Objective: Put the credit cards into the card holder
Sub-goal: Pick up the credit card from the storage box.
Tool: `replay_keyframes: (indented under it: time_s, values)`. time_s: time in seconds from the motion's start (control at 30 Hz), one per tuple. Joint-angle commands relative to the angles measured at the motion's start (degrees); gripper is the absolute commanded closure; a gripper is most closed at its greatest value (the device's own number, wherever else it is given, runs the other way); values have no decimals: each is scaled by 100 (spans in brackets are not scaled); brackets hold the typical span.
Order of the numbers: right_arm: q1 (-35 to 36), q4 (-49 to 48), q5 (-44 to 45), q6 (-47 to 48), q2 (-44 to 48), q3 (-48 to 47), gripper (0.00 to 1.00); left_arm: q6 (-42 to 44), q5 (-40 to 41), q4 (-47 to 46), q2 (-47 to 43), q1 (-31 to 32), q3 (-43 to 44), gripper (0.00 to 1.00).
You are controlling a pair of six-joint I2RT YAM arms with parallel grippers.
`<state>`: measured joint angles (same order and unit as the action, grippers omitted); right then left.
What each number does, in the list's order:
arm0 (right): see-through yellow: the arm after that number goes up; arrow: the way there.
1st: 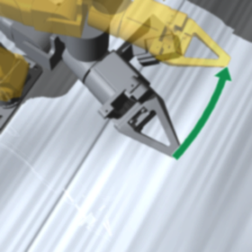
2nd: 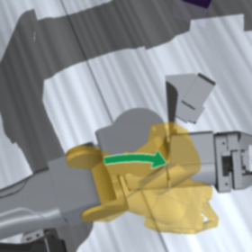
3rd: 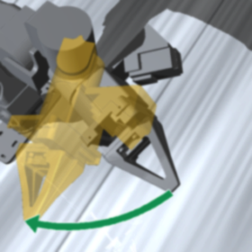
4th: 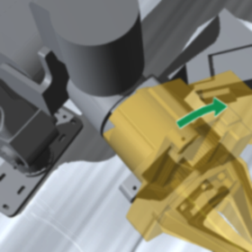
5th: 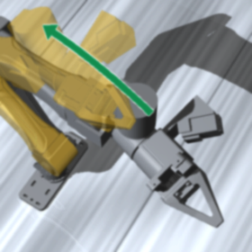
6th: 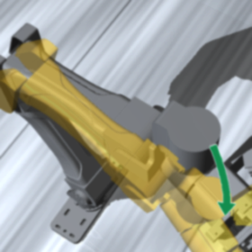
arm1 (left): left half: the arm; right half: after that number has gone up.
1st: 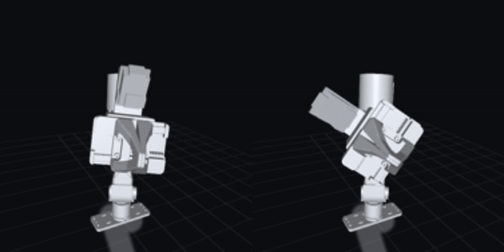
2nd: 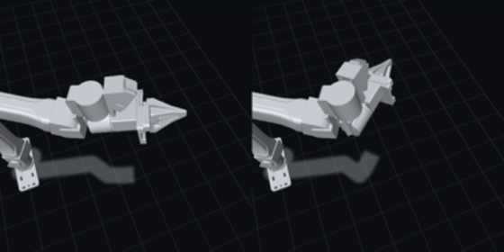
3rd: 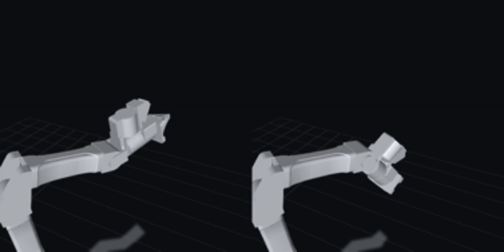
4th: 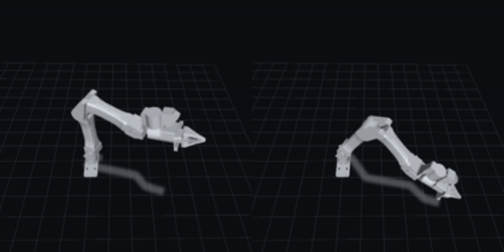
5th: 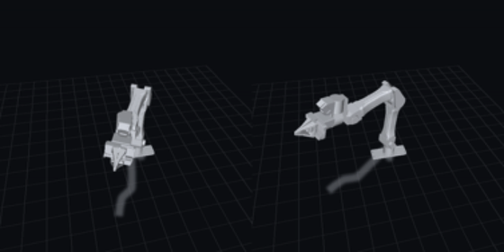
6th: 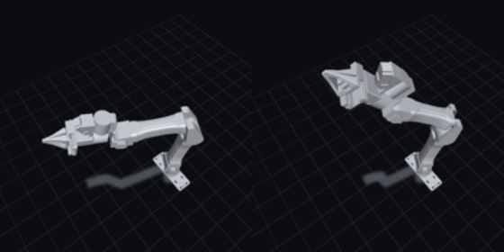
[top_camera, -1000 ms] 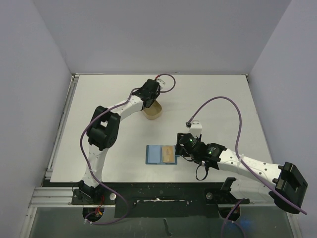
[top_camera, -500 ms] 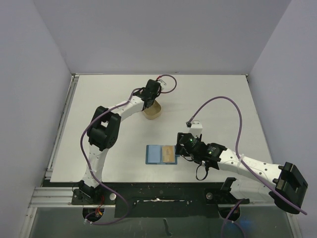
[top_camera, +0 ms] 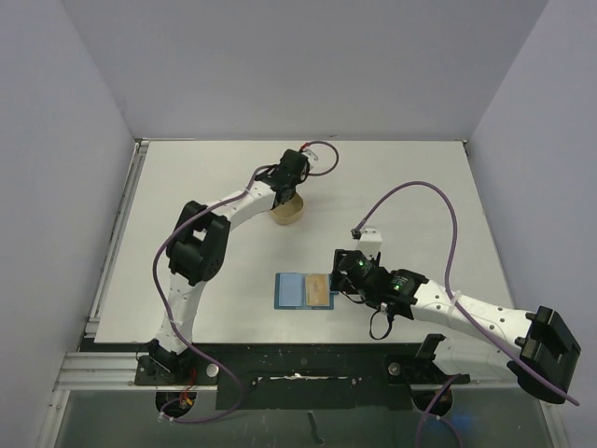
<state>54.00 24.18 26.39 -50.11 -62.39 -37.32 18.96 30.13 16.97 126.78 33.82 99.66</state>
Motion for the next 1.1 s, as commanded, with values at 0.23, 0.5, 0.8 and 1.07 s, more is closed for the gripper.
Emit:
replay_keyframes:
  time_s: [0.23,0.5,0.8,1.07]
  values:
    - [-21,-63,204,-24,236,-74,43,145,414,-142,-148,141,389,94]
    - [-26,-76,85,-17,327,-97,42,-334,278,629,-325,343,618,100]
    - [-20,-260,-163,-54,539,-126,42,-1675,-330,1691,-925,454,760,100]
    - [-28,-791,-443,-273,1048,-30,43,-3089,-2138,1495,-2235,283,-317,100]
